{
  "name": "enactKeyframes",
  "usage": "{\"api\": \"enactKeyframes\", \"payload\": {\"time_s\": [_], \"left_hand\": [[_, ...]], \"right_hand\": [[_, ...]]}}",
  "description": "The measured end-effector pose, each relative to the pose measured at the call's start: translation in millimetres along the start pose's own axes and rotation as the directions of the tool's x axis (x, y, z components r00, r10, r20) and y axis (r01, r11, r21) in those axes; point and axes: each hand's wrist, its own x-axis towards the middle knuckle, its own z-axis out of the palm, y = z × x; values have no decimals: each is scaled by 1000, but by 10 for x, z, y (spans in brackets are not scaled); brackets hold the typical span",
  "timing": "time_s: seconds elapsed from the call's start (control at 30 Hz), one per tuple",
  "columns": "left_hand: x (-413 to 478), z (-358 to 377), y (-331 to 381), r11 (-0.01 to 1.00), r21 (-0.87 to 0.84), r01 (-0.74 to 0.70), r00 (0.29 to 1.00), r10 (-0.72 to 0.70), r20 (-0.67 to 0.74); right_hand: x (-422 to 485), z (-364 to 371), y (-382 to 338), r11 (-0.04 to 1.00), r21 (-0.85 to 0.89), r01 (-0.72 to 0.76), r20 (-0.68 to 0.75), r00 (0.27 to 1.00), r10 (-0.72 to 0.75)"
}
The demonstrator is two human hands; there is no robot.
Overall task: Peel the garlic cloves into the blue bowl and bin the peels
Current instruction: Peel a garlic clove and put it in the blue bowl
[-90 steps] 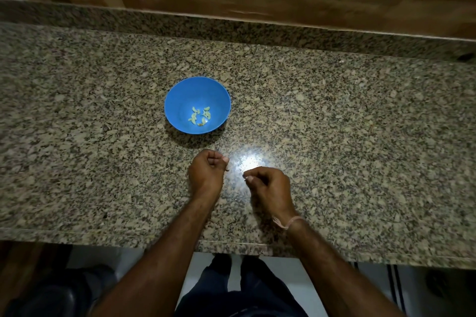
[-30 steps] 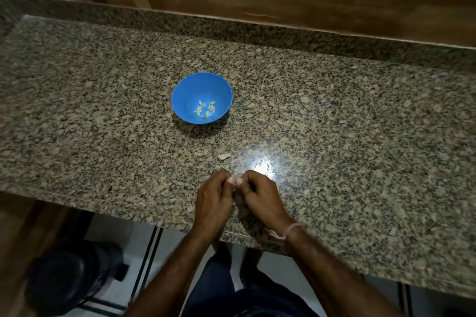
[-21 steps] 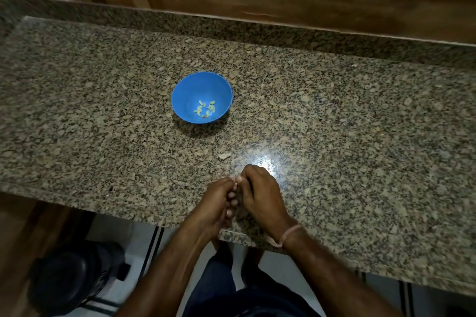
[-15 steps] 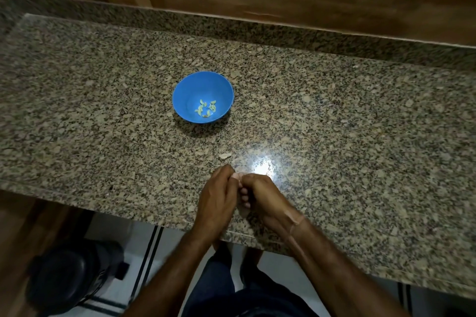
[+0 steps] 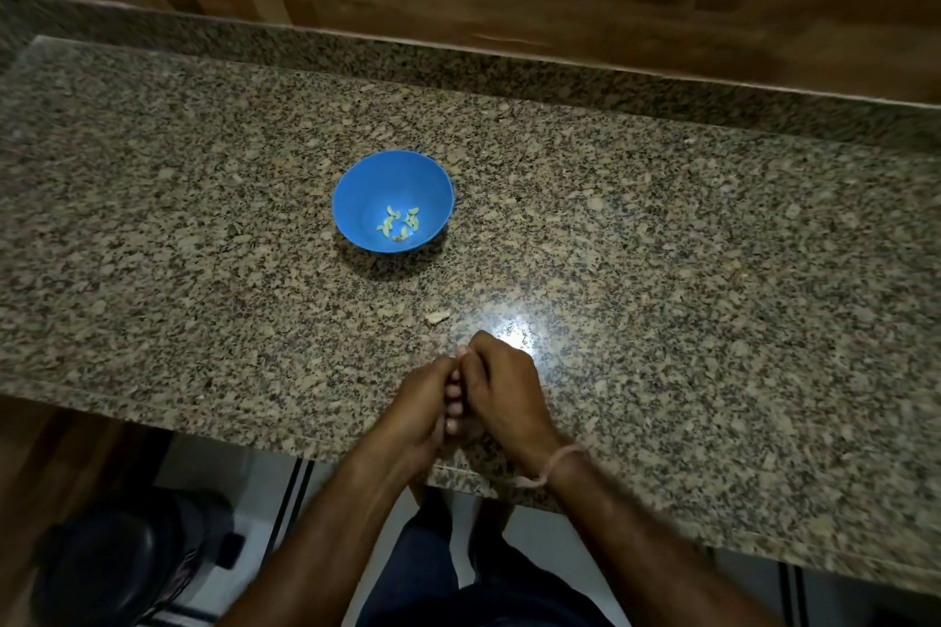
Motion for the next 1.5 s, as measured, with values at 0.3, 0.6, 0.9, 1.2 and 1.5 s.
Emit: {"api": "enactKeyframes", "payload": {"time_s": [0.3, 0.6, 0.9, 1.2, 1.5], "left_hand": [[68, -21, -159, 819, 413, -399, 874, 476, -100], [93, -72, -141, 677, 549, -491, 772, 630, -87], [140, -3, -125, 994, 36, -104, 993, 106, -56], [238, -80, -210, 920, 273, -282, 922, 339, -190], [304, -98, -213, 961, 159, -227, 938, 260, -229]], "right_hand": [[60, -11, -69, 774, 480, -413, 275, 909, 315], [169, 0, 21, 600, 577, -554, 366, 832, 416], [115, 70, 65, 996, -49, 71, -53, 996, -73], [148, -11, 188, 994, 100, -44, -58, 997, 50], [107, -71, 204, 908, -410, 88, -154, 974, -164]]}}
